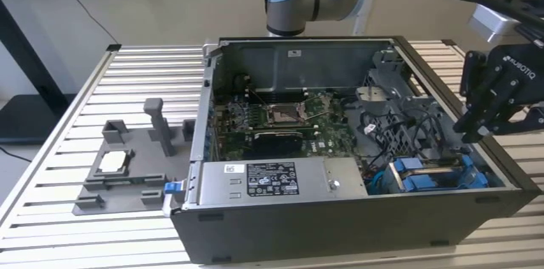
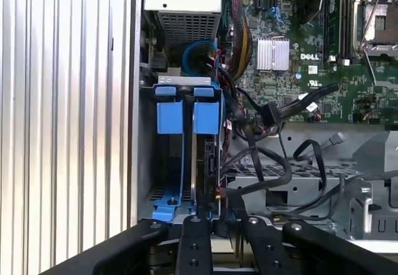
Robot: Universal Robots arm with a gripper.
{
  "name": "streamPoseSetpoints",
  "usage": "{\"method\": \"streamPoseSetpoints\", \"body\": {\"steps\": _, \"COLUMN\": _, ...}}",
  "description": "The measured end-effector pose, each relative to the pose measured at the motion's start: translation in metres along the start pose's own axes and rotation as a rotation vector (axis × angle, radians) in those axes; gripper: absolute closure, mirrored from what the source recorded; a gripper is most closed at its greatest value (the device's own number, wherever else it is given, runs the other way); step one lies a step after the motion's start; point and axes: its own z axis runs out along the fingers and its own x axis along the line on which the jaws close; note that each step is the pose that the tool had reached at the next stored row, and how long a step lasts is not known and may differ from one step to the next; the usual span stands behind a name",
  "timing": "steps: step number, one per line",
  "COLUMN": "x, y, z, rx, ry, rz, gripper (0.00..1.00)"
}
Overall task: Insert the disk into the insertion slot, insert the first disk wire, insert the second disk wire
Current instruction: 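Insert the first disk wire, then insert the second disk wire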
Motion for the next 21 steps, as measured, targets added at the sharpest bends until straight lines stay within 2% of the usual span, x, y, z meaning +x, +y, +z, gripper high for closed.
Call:
{"method": "streamPoseSetpoints", "body": {"steps": 6, "x": -0.0072, "y": 0.0041, "z": -0.0005, "rx": 0.0059, "ry": -0.0009, "rz": 0.000, "gripper": 0.73}}
{"method": "streamPoseSetpoints", "body": {"steps": 21, "x": -0.0308, "y": 0.0127, "z": -0.0016, "rx": 0.0133, "ry": -0.0112, "rz": -0.001, "gripper": 0.73}}
